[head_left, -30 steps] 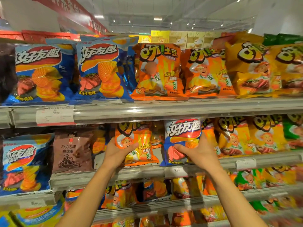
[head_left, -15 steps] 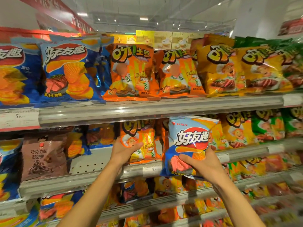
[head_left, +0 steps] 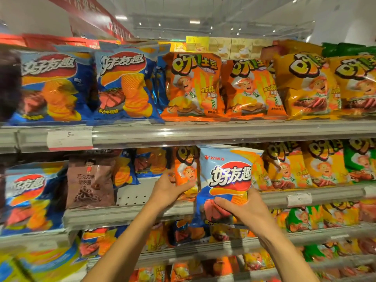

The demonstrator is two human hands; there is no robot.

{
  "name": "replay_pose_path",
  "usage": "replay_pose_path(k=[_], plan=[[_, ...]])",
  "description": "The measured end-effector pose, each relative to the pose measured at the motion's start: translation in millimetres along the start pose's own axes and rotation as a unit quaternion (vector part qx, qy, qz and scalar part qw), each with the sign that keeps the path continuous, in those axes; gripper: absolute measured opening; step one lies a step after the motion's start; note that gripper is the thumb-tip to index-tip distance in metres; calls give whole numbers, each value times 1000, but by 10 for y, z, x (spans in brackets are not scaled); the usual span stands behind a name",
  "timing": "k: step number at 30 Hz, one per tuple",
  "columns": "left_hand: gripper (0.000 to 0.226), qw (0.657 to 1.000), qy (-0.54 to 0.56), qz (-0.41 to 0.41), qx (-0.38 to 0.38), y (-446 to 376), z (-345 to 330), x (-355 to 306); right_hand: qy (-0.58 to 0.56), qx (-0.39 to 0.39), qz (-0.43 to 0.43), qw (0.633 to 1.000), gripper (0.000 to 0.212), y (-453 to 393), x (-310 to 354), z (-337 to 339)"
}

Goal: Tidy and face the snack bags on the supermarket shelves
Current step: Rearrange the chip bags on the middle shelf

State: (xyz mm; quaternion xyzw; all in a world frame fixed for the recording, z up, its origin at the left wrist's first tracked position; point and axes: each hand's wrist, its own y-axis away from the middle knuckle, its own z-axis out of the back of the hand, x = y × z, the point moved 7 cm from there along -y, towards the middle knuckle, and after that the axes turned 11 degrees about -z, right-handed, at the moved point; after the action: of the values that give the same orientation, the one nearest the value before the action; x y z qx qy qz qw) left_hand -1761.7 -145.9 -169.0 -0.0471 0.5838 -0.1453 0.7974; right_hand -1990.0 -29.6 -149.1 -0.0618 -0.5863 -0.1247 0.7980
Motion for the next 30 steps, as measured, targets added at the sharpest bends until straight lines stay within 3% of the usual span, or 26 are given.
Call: replay_pose_path(k=[3, 6, 8, 10, 13, 15, 18, 22, 27, 30], plan=[[67, 996, -87, -17, -5, 151, 312, 12, 0, 13, -4, 1000, 62, -38, 88, -337], [48, 978, -201, -48, -31, 419, 690, 9, -9, 30, -3, 999, 68, -69, 159, -681], [30, 931, -346, -100, -55, 635, 948, -8, -18, 52, 0, 998, 74, -77, 222, -938], [27, 870, -474, -123, -60, 811, 1120, 34, -25, 64, 8, 998, 79, -86, 309, -1196], [7, 815, -549, -182, -43, 1008, 1181, 59, -17, 68, 35, 997, 68, -101, 466, -1543], [13, 791, -561, -236, -67, 1115, 1198, 49, -10, 50, 41, 998, 65, -155, 558, -1697], [18, 779, -575, -236, -84, 1164, 1196, 106, -3, 22, 24, 999, 72, -296, 648, -1836], [11, 792, -566, -208, -96, 1147, 1203, 177, 29, 3, 26, 999, 74, -500, 737, -1942], [11, 800, -560, -195, -90, 1132, 1186, 172, 61, 13, 19, 998, 102, -690, 756, -2088], [9, 802, -561, -184, -93, 1116, 1185, 138, 90, 34, 10, 995, 101, -701, 649, -2185]])
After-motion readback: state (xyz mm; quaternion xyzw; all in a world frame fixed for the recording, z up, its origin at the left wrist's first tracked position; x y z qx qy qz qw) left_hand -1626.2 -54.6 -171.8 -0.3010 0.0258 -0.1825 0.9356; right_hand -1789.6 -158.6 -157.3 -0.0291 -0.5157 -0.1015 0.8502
